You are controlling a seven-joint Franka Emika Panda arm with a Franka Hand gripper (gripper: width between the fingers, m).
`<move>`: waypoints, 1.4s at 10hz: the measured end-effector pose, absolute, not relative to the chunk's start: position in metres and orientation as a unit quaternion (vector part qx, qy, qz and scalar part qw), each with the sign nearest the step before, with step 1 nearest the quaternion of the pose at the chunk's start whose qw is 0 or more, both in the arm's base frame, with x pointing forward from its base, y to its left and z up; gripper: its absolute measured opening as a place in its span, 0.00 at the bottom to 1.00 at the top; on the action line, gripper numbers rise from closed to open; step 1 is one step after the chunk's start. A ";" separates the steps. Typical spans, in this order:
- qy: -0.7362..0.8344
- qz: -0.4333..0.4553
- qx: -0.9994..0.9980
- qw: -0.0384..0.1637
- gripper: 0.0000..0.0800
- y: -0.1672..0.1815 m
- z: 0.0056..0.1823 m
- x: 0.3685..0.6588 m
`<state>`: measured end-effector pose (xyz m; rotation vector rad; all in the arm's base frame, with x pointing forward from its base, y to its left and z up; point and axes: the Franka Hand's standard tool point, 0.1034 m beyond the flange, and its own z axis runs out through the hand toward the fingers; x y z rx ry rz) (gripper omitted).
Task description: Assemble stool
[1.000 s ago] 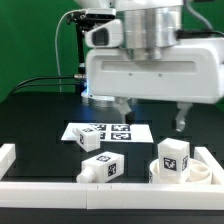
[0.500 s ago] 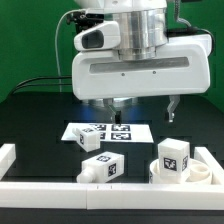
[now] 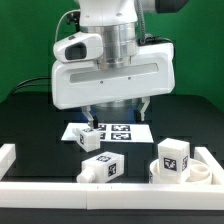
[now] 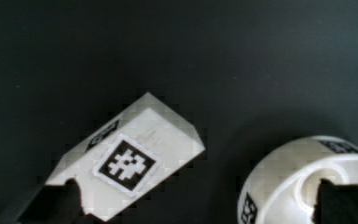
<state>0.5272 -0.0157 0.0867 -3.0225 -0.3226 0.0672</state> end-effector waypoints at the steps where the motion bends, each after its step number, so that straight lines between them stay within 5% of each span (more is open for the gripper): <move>1: -0.104 0.026 -0.993 0.052 0.81 -0.015 0.086 0.526; 5: -0.090 0.134 -0.987 0.029 0.81 -0.033 0.060 0.481; 10: -0.091 0.267 -0.958 0.047 0.81 -0.038 0.052 0.472; 12: -0.074 0.331 -0.941 0.020 0.81 -0.051 0.037 0.451; 14: -0.071 0.388 -0.918 0.022 0.81 -0.058 0.031 0.439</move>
Offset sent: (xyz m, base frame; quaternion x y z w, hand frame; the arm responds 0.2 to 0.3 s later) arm -0.0478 -0.0360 -0.0251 -0.1106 -0.1731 0.0311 0.9782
